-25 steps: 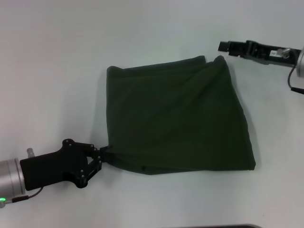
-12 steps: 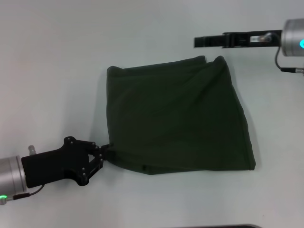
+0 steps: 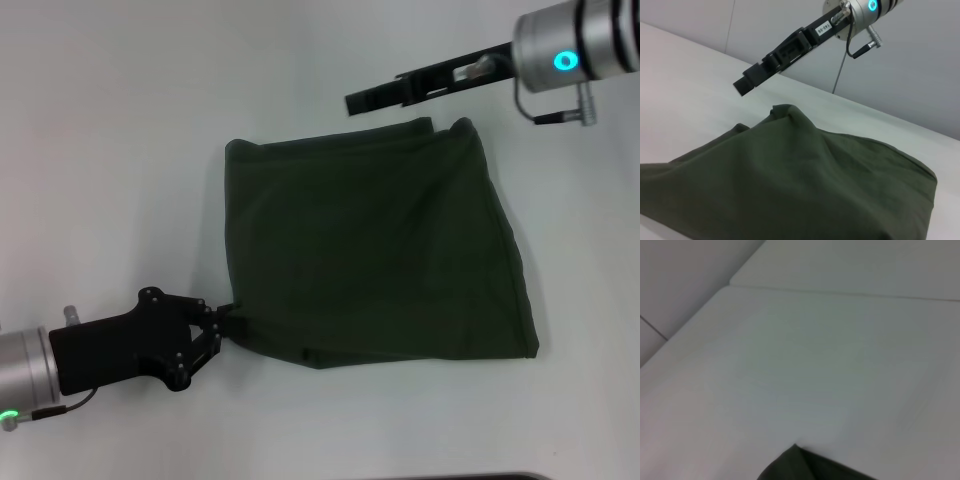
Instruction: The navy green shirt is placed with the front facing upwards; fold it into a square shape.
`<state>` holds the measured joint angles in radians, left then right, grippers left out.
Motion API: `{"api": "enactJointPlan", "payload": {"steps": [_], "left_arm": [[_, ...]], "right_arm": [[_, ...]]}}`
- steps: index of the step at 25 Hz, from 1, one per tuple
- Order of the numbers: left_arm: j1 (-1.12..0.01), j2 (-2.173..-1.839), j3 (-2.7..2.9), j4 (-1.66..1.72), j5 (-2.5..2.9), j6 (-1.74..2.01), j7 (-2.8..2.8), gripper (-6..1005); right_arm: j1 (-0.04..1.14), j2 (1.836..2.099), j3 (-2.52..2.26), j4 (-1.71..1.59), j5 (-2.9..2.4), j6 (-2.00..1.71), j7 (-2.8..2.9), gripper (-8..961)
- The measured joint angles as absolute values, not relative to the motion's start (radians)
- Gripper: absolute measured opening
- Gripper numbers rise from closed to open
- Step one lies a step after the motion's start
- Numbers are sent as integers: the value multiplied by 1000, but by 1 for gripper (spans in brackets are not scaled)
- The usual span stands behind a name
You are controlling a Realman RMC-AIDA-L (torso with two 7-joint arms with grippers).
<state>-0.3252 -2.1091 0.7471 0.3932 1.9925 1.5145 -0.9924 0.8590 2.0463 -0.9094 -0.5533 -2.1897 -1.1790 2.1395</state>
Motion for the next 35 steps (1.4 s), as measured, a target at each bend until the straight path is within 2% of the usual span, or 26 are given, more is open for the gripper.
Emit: {"api": "enactJointPlan", "payload": {"steps": [7, 20, 23, 35], "left_arm": [[-325, -2109, 747, 389, 1992, 1514, -992, 41], [-325, -2111, 747, 390, 1992, 1513, -992, 42], [-325, -2111, 747, 390, 1992, 1512, -991, 42], [-324, -2111, 747, 389, 1992, 1512, -986, 43]], "right_arm": [[877, 2084, -1013, -544, -2194, -1135, 2154, 705], [895, 2092, -1052, -503, -2185, -1134, 2164, 704], [899, 2094, -1064, -503, -2184, -1136, 2176, 649], [907, 2094, -1088, -503, -2182, -1125, 2178, 187]]}}
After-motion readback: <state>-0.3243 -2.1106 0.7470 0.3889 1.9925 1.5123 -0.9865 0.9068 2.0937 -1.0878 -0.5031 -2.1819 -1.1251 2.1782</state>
